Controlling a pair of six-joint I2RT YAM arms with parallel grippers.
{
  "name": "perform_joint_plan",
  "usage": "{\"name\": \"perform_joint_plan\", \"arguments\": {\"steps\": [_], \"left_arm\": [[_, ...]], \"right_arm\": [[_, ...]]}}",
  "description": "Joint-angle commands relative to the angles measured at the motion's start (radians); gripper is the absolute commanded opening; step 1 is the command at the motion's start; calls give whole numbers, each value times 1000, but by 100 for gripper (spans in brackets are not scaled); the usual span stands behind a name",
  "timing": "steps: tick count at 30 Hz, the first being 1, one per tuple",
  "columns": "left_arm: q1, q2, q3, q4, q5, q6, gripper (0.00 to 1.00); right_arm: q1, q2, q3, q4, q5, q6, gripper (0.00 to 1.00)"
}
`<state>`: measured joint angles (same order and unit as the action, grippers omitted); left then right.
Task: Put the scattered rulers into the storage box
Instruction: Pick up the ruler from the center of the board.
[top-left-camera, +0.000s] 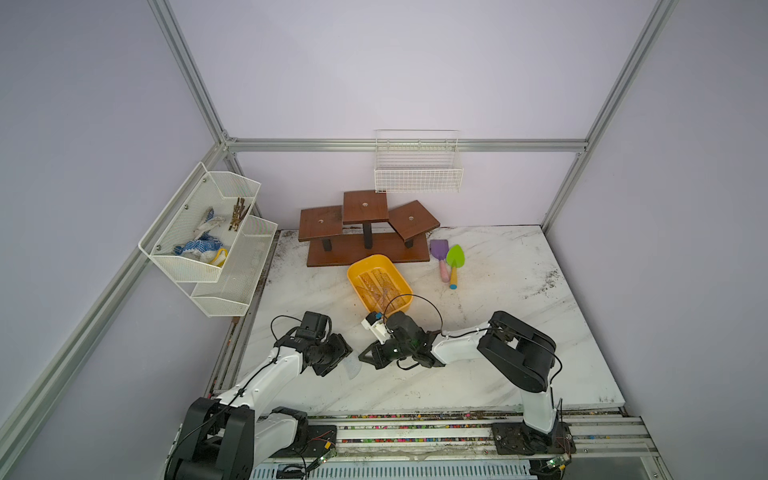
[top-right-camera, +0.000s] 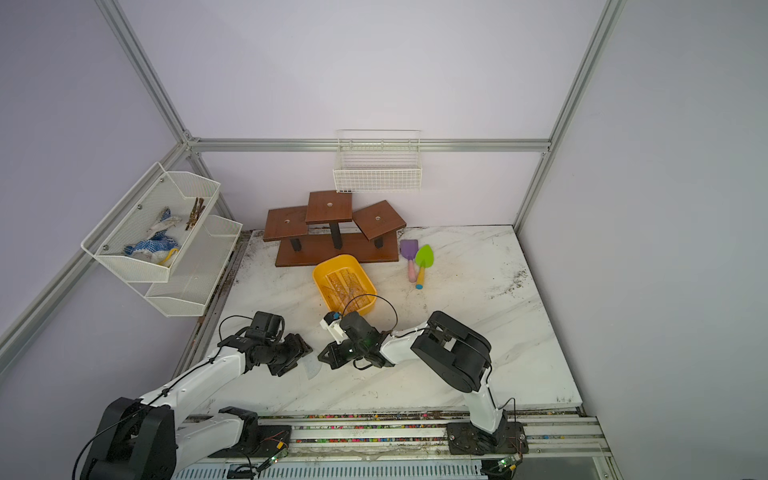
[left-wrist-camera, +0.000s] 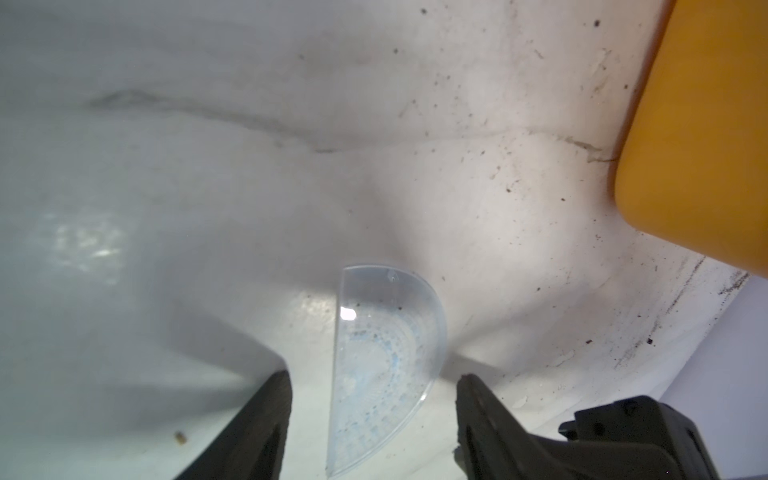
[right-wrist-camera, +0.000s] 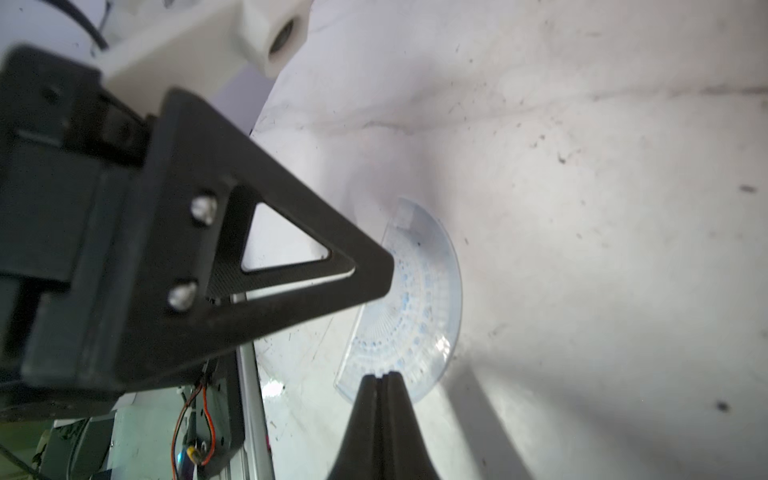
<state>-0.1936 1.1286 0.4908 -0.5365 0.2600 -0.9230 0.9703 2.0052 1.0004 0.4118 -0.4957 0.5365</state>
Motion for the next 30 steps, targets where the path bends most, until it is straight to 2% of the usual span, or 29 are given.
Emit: {"name": "perform_joint_plan", "arguments": {"steps": [1,9,30], "left_arm": [[19,-15,-13,-8,-39,15,66],[20,4,-24,31,-12,24,70],[2,75,-83,126,25,-2,69]], "right_arm": [[-1,37,34,28,-18,-4,4],[-5,78,63,-17,2,-16,3],[-15,97,5,-37,30,-34,2]]}}
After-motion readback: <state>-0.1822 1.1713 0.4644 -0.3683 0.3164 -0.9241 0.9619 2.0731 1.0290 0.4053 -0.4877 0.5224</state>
